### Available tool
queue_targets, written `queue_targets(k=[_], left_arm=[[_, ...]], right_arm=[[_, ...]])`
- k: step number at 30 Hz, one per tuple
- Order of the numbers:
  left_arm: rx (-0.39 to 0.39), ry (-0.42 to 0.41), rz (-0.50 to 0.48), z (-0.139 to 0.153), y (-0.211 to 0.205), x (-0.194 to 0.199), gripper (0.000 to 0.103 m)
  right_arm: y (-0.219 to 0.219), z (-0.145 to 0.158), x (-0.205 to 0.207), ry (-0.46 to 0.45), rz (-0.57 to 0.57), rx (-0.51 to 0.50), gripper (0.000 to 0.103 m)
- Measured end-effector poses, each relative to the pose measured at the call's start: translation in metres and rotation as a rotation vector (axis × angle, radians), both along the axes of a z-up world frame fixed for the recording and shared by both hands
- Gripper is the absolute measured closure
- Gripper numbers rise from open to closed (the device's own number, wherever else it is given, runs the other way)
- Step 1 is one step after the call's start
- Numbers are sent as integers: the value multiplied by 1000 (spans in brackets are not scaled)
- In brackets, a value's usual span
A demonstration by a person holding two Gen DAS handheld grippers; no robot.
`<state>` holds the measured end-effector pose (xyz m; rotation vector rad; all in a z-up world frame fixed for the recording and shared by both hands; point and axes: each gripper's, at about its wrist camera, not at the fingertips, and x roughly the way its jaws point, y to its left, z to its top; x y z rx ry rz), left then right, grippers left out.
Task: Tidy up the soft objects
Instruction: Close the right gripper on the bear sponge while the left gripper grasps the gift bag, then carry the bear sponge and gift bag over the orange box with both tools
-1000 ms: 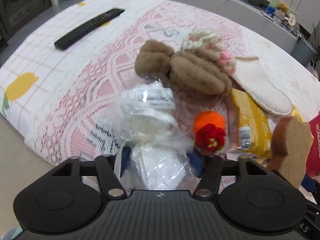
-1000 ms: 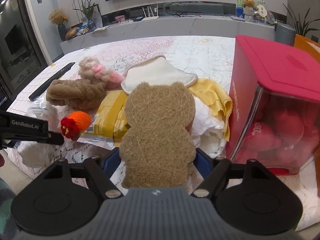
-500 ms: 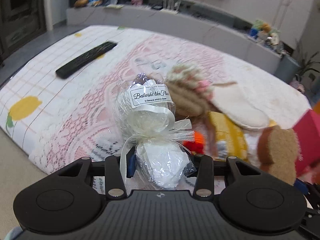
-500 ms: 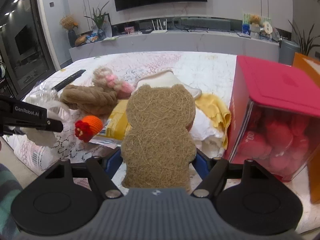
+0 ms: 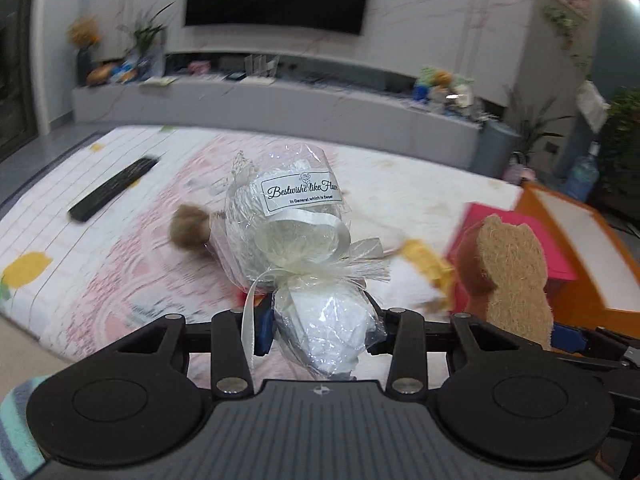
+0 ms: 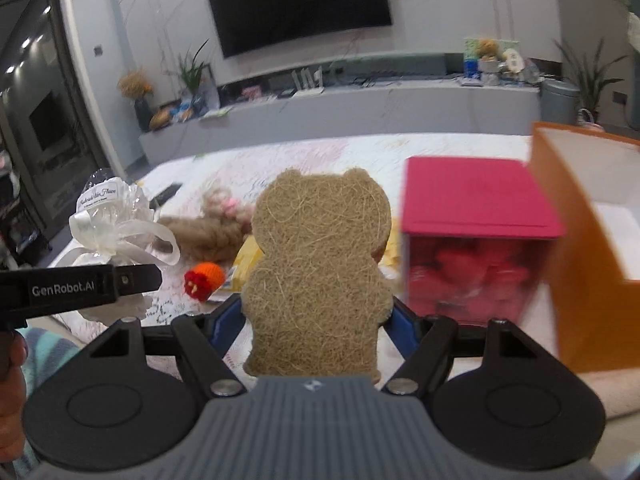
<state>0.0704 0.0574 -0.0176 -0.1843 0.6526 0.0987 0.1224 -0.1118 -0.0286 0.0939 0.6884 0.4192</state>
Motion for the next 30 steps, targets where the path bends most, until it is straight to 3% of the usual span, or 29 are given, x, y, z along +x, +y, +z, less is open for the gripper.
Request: queue_targets(k=[9, 15, 19, 24, 30], left_arm=[[1, -43, -232, 36, -86, 19, 57], [-60, -10, -415, 56, -138, 52, 57], [-38, -14, -496, 71, -170, 80, 57], [-106, 54, -567, 75, -203, 118, 57], [-75, 171, -601, 57, -238, 157, 57]], right_arm=[[-94, 33, -19, -24, -172, 101, 29], [-159, 53, -6, -60, -319, 91, 29], [-196, 60, 14, -47, -393, 93, 29], [-226, 69, 51, -26, -396, 13, 29], [-246, 61, 88, 71, -383, -115, 29]])
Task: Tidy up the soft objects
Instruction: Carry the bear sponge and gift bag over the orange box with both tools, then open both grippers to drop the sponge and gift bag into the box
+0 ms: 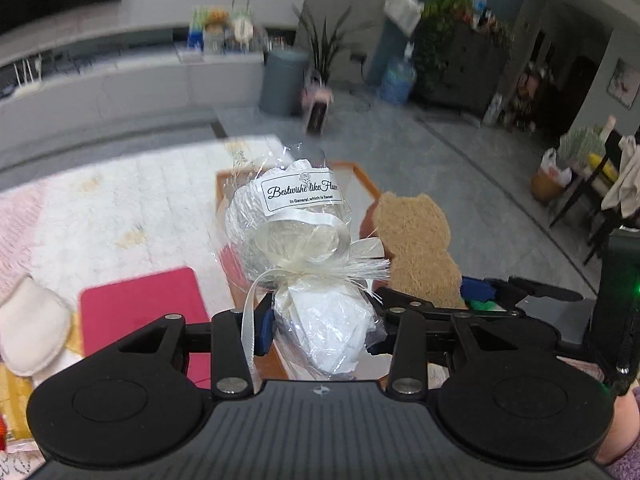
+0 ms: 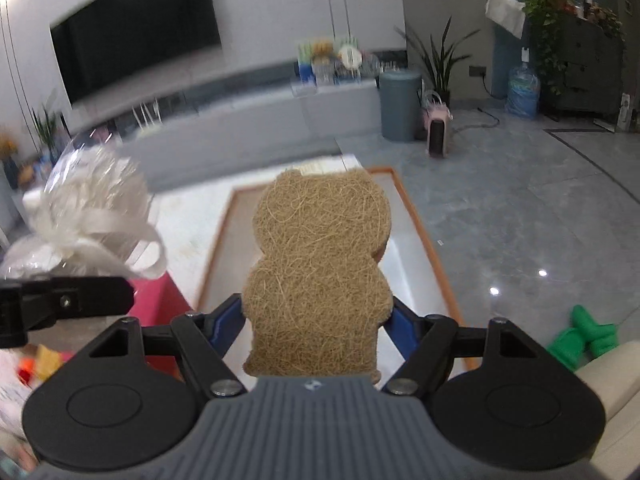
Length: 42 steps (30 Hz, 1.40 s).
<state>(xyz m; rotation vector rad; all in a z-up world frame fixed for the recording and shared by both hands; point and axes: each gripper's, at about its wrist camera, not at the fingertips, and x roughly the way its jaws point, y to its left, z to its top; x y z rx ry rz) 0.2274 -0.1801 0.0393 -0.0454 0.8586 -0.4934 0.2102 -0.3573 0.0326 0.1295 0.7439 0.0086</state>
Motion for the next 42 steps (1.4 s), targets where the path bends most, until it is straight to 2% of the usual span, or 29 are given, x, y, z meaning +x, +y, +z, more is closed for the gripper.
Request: queue_targets(k=[3, 7, 12, 18, 22, 29, 37, 42], left_arm=[[31, 47, -9, -11, -12, 15, 57], [30, 114, -24, -19, -19, 25, 57], [63, 147, -24, -29, -29, 34, 57], [109, 189, -68, -40, -45, 43, 57], [195, 194, -68, -46, -55, 42, 56], [272, 208, -60, -50, -63, 42, 55], [296, 202, -82, -52, -69, 40, 48], [279, 203, -86, -56, -67, 46, 38]], right_arm=[[-6, -10, 11, 63, 9, -22, 29], [-16, -22, 27, 132, 35, -22, 29], [-21, -41, 45, 222, 83, -6, 29], [-16, -62, 56, 307, 109, -26, 29], [-14, -69, 60, 334, 117, -35, 29], [-9, -81, 71, 384, 141, -75, 29], [-5, -91, 71, 417, 151, -100, 27], [-4, -89, 68, 411, 155, -118, 19]])
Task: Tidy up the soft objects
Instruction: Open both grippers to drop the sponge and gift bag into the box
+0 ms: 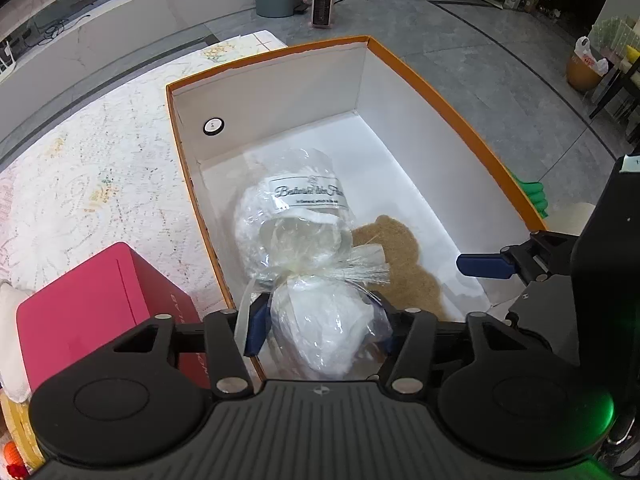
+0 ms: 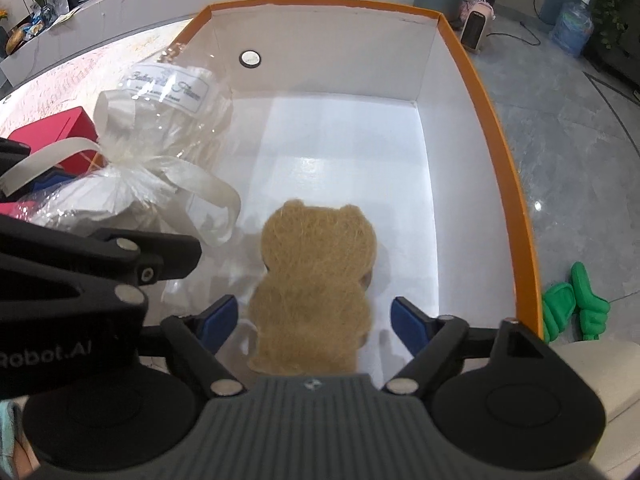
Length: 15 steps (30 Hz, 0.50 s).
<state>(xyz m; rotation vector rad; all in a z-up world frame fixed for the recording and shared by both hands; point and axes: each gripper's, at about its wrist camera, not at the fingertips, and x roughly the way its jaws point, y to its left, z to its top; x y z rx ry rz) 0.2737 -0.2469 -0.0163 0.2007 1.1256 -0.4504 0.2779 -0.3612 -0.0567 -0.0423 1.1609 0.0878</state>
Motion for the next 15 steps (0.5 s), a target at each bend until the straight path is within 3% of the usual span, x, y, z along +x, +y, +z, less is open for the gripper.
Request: queue_targets(k=[15], left_arm=[[-89, -58, 13, 24, 16, -13, 35]], right_arm=[[9, 17, -7, -45, 1, -27, 17]])
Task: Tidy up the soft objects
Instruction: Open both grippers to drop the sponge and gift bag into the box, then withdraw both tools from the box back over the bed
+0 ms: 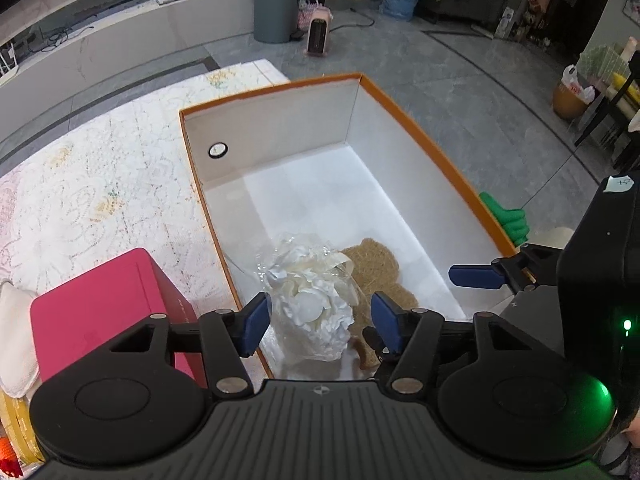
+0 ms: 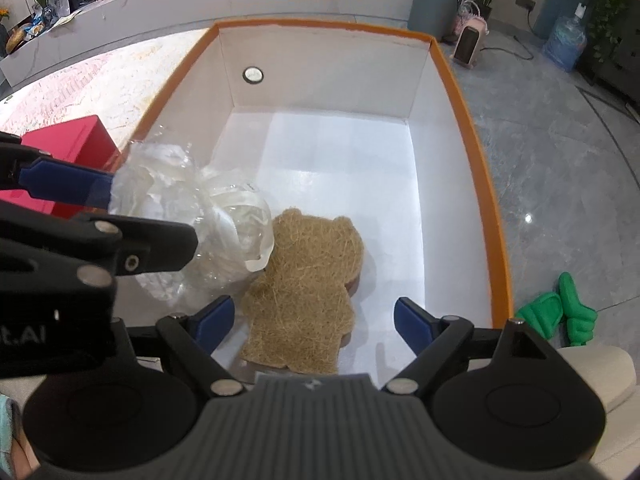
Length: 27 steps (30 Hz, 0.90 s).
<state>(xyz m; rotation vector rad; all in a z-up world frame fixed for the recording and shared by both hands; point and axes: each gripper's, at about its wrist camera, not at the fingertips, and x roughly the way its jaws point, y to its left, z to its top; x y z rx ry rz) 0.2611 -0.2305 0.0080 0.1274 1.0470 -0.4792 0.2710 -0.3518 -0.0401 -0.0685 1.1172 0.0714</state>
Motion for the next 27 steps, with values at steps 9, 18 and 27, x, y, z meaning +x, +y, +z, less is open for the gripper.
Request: queue_targets(k=[9, 18, 27], left_arm=[[-65, -75, 2, 25, 21, -22, 35], [-134, -156, 21, 43, 55, -50, 35], [-150, -285, 87, 56, 103, -86, 35]], right_arm=[[10, 22, -14, -56, -3, -6, 17], [25, 48, -37, -138, -16, 34, 17], [62, 75, -67, -250, 17, 144, 17]])
